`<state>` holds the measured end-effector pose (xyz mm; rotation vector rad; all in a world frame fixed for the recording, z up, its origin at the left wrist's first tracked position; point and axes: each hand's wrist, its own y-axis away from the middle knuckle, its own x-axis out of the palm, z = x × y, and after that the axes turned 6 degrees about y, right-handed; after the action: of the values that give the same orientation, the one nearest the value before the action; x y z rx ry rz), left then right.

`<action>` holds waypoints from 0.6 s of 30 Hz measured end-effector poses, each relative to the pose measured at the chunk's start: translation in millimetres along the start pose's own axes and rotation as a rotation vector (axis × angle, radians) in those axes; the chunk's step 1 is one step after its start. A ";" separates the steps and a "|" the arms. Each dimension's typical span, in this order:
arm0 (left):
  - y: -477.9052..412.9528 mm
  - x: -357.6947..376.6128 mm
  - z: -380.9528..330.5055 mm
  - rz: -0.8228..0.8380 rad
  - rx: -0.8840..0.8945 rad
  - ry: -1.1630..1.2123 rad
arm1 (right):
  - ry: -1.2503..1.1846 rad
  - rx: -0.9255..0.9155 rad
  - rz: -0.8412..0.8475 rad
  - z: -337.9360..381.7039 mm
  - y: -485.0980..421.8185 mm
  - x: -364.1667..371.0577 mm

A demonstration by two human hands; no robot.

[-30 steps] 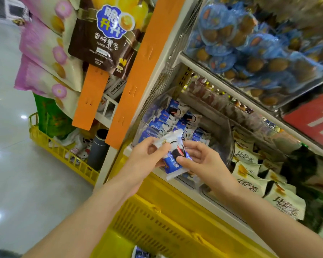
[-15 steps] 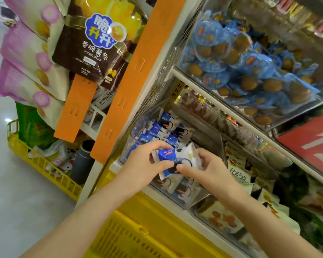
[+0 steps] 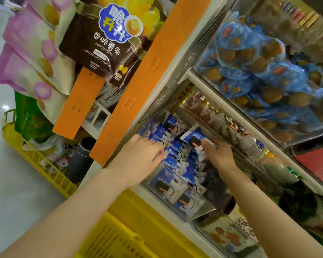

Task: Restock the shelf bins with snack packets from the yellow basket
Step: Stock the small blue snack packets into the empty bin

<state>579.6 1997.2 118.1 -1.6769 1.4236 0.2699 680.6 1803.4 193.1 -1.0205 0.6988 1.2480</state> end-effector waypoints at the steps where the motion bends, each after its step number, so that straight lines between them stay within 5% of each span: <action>1: 1.0 3.0 1.2 -0.003 0.017 -0.019 | 0.060 0.039 0.033 -0.7 -11.4 6.2; 9: 8.0 10.7 14.8 -0.130 0.196 -0.005 | 0.048 0.083 -0.033 -1.8 -65.2 50.2; 18: 8.5 19.4 18.9 -0.141 0.187 -0.030 | 0.015 0.146 0.069 -15.9 -86.7 64.9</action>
<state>585.1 1998.3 90.3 -1.6031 1.2614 0.0793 780.3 1816.4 149.9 -0.8933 0.8303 1.2306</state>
